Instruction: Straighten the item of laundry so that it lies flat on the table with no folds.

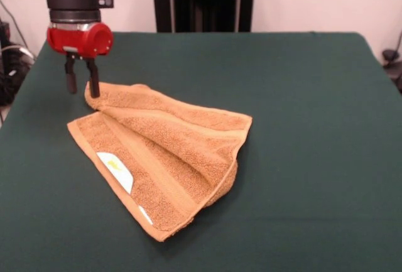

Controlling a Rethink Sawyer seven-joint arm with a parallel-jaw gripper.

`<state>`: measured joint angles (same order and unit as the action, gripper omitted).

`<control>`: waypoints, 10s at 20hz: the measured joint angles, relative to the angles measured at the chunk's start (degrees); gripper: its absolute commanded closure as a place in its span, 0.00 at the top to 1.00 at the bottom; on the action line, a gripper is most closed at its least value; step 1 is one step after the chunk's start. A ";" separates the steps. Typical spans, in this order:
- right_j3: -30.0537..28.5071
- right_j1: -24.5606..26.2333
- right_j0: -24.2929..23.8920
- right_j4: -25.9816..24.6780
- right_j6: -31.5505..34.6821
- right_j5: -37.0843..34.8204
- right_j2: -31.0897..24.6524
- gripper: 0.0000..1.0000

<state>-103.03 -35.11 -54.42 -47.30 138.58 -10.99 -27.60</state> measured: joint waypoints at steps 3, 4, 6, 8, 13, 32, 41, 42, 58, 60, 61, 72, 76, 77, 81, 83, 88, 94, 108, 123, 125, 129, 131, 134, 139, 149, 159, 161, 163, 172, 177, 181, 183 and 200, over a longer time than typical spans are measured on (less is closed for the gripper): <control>-0.01 -0.86 0.01 0.01 0.00 0.00 0.23 1.00; -0.02 -1.16 0.01 0.00 0.00 0.00 0.33 1.00; -0.02 -1.65 -0.02 0.00 0.00 0.00 0.46 1.00; -0.02 -1.99 -0.28 0.01 0.00 0.00 0.46 1.00; -0.03 -1.63 -1.10 0.00 0.00 0.00 0.46 1.00; -0.17 -0.09 0.46 0.43 0.00 0.01 2.75 1.00; -0.15 5.56 -3.62 0.37 0.00 0.01 1.27 1.00; -0.14 6.17 -3.85 0.39 0.00 0.02 1.27 1.00; -0.12 7.65 0.68 0.38 0.00 5.59 4.82 0.00; -0.12 7.65 0.98 0.38 0.00 5.82 4.89 0.00; -0.12 7.65 1.20 0.37 0.00 5.96 4.94 0.00; -0.98 5.53 2.73 0.89 0.00 6.55 6.14 0.00; -4.14 0.93 2.10 3.51 0.00 6.20 5.93 0.00; -6.48 -2.21 1.71 5.57 0.00 5.72 5.89 0.00; -12.28 -9.43 2.02 10.07 0.00 5.12 6.23 0.00; -16.12 -13.39 3.42 12.12 0.00 5.11 6.98 0.00; -21.15 -16.56 7.97 13.52 0.00 5.47 9.73 0.00; -23.23 -16.50 15.03 14.15 0.00 7.94 15.21 0.00; -24.52 -13.42 27.84 24.57 0.00 16.90 23.63 0.00; -26.99 -8.49 21.85 23.88 0.00 23.00 25.46 0.00; -27.89 -8.78 15.79 20.39 0.00 23.00 24.59 0.00; -28.60 -8.76 4.71 13.75 0.00 22.99 23.86 0.00; -28.59 -8.77 1.39 11.37 0.00 22.99 23.88 0.00; -28.60 -8.61 -1.56 8.38 0.00 22.99 24.02 0.00; -28.55 -7.72 -1.51 5.97 0.00 23.00 24.57 0.00; -28.04 -2.00 1.99 3.59 0.00 23.00 26.11 1.00; -27.98 -0.73 1.64 2.66 0.00 23.00 26.19 1.00; -27.98 -0.73 1.55 2.66 0.00 23.00 26.19 1.00; -27.99 -0.75 1.39 2.66 0.00 23.00 26.17 1.00; -30.96 -11.35 -14.04 6.15 -0.04 11.11 14.50 1.00; -32.04 -21.38 -26.08 15.48 -1.65 -3.47 3.13 1.00; -32.06 -26.62 -30.58 20.62 -4.69 -10.50 -3.09 1.00; -31.98 -28.63 -31.86 22.29 -6.51 -13.00 -5.78 1.00; -22.84 -27.85 -21.36 23.34 -10.14 -15.65 -11.75 1.00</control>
<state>-125.87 -62.96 -75.78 -23.96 128.45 -26.64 -39.35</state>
